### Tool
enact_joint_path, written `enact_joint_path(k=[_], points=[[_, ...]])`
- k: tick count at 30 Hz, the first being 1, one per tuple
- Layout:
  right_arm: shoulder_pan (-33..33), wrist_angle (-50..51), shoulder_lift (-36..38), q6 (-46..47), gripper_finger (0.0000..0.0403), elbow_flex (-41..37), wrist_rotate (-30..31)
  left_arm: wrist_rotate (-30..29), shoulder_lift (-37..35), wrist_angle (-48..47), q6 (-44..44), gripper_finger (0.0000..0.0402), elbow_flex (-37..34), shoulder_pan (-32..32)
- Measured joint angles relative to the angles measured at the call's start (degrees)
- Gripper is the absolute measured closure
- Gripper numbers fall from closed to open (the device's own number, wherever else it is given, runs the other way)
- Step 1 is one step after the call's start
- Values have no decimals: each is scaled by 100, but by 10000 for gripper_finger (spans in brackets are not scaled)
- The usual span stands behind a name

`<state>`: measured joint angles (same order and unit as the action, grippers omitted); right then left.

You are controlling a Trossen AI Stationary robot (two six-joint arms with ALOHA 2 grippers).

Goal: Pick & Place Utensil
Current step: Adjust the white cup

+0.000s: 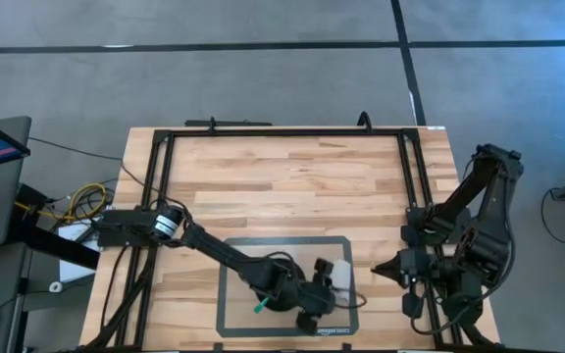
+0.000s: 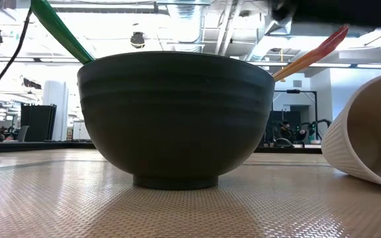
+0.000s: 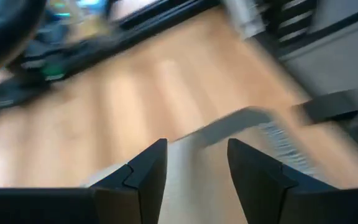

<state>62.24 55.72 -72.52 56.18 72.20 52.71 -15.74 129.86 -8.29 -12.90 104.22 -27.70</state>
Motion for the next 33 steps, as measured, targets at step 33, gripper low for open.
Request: enact_joint_path(k=[33], points=[[-2539,-4533,-1218,-4392,403,-417,-1039,977,-4028,2548,717,281,-3689,541]])
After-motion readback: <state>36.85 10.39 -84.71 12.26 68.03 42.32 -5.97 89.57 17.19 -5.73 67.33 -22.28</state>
